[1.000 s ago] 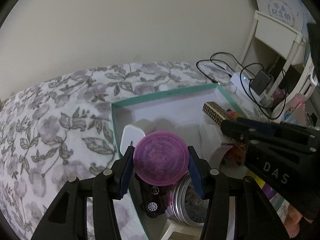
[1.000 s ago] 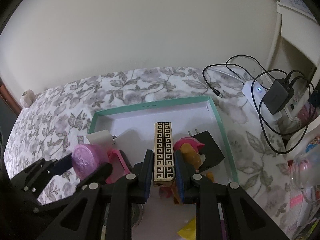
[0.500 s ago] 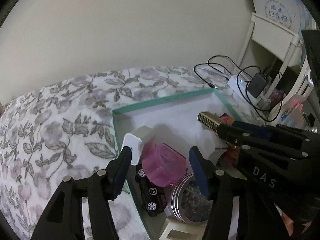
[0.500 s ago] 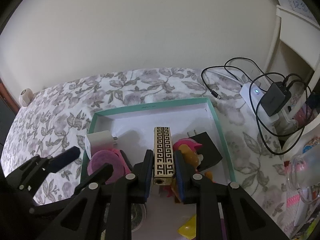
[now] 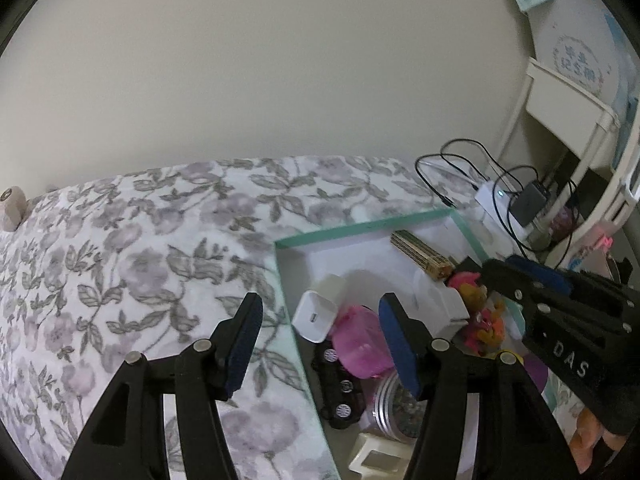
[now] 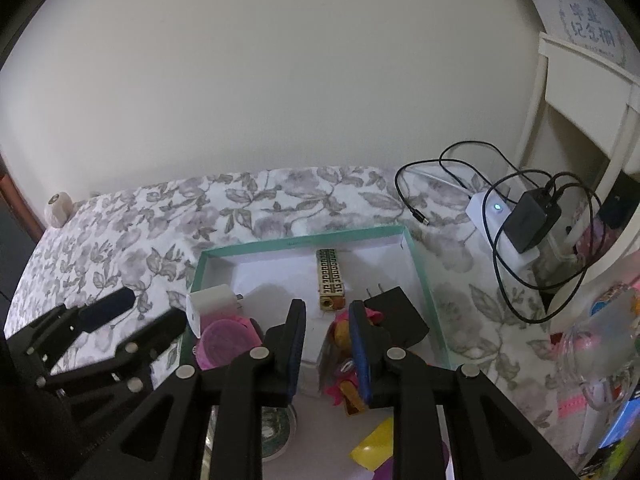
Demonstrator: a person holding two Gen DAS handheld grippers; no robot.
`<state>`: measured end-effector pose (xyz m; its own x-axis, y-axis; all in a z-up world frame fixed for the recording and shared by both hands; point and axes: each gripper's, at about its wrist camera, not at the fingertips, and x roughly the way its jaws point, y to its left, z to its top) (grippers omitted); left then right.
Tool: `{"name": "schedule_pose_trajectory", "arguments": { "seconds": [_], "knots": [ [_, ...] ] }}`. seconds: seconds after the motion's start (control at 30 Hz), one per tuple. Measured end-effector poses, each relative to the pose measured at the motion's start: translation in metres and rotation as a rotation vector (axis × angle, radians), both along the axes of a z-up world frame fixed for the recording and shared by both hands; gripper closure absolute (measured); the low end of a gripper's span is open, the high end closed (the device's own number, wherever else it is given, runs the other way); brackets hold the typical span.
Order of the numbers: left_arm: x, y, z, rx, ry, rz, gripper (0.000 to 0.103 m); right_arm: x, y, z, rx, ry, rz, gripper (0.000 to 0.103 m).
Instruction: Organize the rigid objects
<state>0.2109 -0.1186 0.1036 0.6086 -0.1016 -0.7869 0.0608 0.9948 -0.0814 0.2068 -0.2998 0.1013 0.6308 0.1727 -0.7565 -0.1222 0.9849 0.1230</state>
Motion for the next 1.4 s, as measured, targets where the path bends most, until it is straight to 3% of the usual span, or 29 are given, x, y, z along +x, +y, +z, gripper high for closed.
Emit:
{"name": "schedule_pose_trajectory", "arguments": {
  "seconds": [0.27, 0.33, 0.37, 0.4, 0.5, 0.57, 0.6, 0.83, 0.9, 0.97, 1.1, 1.4],
  "knots": [
    [0.004, 0.018, -0.004, 0.037, 0.011, 0.098, 0.035, 0.0, 0.009, -0.004, -0.02, 0.012, 0.018, 0.078],
    [0.006, 0.023, -0.006, 0.06, 0.019, 0.125, 0.035, 0.001, 0.011, -0.007, -0.025, 0.021, 0.022, 0.069],
    [0.006, 0.025, -0.008, 0.064, 0.022, 0.133, 0.035, 0.001, 0.012, -0.008, -0.027, 0.026, 0.022, 0.055],
    [0.007, 0.028, -0.01, 0.07, 0.029, 0.149, 0.035, 0.001, 0.013, -0.009, -0.03, 0.025, 0.02, 0.048],
    [0.009, 0.035, -0.015, 0.082, 0.044, 0.185, 0.033, 0.002, 0.015, -0.01, -0.032, 0.025, 0.028, 0.047],
    [0.01, 0.041, -0.019, 0.089, 0.057, 0.207, 0.015, 0.003, 0.015, -0.011, -0.034, 0.027, 0.029, 0.043],
    [0.01, 0.044, -0.02, 0.089, 0.06, 0.217, 0.012, 0.003, 0.016, -0.012, -0.036, 0.027, 0.029, 0.04],
    [0.012, 0.06, -0.028, 0.085, 0.083, 0.27, 0.012, 0.004, 0.019, -0.015, -0.053, 0.024, 0.031, 0.027],
    [0.013, 0.064, -0.03, 0.083, 0.089, 0.281, 0.011, 0.005, 0.019, -0.016, -0.05, 0.023, 0.03, 0.018],
    [0.013, 0.066, -0.031, 0.085, 0.09, 0.289, 0.003, 0.005, 0.018, -0.017, -0.043, 0.022, 0.029, 0.011],
    [0.012, 0.072, -0.03, 0.101, 0.08, 0.312, 0.002, 0.005, 0.018, -0.018, -0.045, 0.015, 0.028, 0.002],
    [0.013, 0.075, -0.032, 0.114, 0.089, 0.329, 0.002, 0.006, 0.019, -0.02, -0.044, 0.014, 0.025, 0.001]
  ]
}}
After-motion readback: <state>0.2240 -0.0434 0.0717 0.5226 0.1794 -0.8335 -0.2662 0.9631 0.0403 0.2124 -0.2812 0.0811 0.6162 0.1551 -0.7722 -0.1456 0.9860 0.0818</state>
